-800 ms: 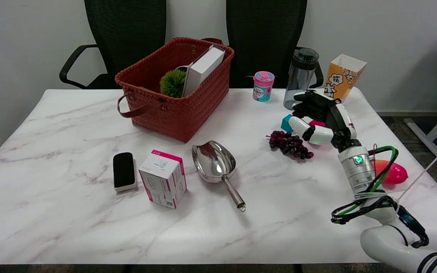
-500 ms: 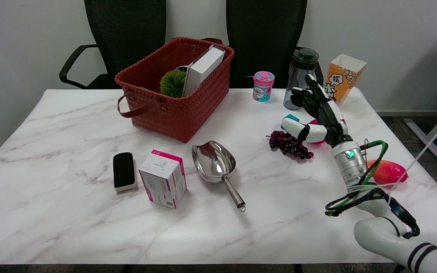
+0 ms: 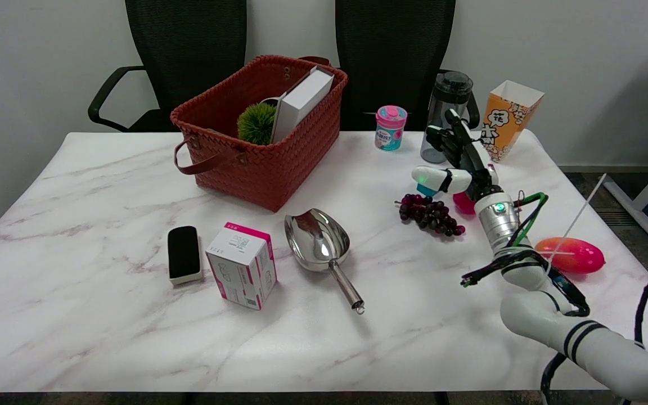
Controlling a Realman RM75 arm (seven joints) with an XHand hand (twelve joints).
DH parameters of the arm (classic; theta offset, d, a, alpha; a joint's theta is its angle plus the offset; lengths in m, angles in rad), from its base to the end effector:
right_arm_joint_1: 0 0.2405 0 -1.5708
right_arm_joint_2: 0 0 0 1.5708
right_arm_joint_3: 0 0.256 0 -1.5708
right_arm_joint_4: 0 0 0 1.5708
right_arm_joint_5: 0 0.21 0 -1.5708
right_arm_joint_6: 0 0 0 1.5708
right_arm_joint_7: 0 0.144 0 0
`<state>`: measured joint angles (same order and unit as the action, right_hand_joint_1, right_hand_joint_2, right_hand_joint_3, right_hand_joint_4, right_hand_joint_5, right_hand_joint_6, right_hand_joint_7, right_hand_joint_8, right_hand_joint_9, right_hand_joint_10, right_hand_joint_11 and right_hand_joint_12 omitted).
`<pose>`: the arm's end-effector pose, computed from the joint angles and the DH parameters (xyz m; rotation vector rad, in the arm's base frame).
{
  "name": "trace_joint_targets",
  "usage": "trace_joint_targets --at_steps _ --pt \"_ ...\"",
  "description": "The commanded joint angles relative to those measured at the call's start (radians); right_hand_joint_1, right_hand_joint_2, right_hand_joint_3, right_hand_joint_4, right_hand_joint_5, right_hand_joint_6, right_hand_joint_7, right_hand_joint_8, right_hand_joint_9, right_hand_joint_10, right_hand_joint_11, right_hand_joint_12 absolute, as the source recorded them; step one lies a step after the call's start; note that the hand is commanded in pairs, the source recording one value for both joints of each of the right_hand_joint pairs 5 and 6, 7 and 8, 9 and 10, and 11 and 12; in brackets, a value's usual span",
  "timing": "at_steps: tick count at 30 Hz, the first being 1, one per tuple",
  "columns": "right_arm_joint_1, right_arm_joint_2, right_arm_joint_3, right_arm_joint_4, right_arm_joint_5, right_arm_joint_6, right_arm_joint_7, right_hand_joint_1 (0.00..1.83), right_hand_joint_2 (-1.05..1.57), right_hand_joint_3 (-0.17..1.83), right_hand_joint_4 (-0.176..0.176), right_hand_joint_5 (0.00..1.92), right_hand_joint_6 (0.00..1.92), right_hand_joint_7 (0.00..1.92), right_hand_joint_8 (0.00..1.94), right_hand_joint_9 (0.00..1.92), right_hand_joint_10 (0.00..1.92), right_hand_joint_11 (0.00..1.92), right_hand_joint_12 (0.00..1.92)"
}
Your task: Pick up the black water bottle.
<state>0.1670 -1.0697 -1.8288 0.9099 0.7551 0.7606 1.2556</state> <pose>-0.2932 -0.3538 0.4210 1.2565 -0.7587 1.3022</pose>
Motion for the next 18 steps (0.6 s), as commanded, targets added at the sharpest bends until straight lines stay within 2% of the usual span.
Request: trace_joint_targets --at_steps 1,7,14,18 --pt "0.126 -0.025 0.077 -0.177 0.030 -0.020 0.029 1.00 -0.11 0.49 0.000 0.07 0.07 0.41 0.41 0.38 0.38 0.20 0.20" --pt "0.066 -0.025 0.121 -0.145 0.090 0.033 0.028 1.00 -0.08 0.43 0.000 0.08 0.08 0.27 0.27 0.26 0.26 0.09 0.09" --pt "0.032 -0.026 0.162 -0.138 0.104 0.013 0.025 1.00 -0.03 0.39 0.000 0.23 0.23 0.25 0.25 0.25 0.25 0.09 0.09" --pt "0.067 -0.024 0.160 -0.156 0.104 -0.019 0.025 1.00 -0.02 0.40 0.000 0.22 0.22 0.25 0.25 0.24 0.24 0.09 0.09"
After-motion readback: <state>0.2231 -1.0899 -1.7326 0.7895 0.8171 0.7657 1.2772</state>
